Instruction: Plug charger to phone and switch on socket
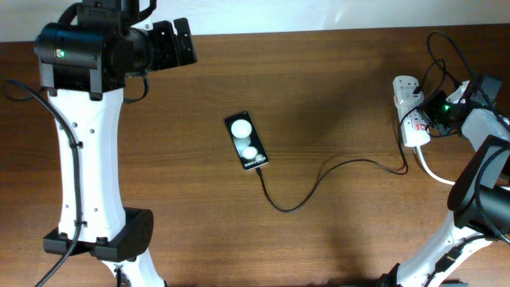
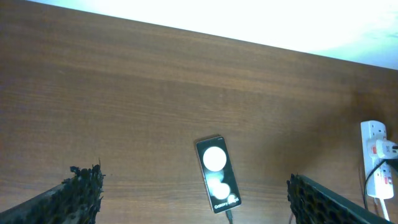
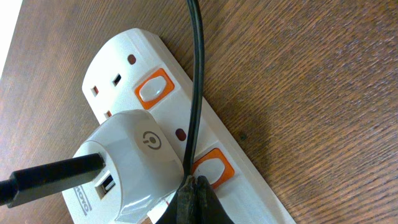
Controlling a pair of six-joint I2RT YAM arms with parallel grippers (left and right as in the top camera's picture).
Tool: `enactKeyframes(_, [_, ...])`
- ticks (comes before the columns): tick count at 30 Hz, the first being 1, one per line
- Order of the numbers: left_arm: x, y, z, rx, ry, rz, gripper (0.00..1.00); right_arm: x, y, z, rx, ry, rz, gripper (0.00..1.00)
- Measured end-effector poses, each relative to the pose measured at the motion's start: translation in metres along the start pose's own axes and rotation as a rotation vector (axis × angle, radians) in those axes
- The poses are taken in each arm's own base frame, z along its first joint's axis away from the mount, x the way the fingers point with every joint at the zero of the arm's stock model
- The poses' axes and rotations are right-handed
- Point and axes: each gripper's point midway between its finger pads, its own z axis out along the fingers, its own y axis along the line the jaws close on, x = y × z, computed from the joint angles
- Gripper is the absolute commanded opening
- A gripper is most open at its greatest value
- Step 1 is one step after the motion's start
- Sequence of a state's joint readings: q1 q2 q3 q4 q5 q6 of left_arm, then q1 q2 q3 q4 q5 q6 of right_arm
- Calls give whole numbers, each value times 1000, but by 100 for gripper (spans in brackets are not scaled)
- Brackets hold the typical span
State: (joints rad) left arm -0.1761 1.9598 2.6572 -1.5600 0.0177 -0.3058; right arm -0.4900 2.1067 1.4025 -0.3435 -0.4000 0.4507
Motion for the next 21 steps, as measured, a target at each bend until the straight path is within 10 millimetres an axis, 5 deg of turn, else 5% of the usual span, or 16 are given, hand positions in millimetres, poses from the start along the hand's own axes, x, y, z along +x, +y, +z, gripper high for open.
enactKeyframes(21, [0,0,0,0,0,0,99,-11,-2,1,-27,-45,7,4])
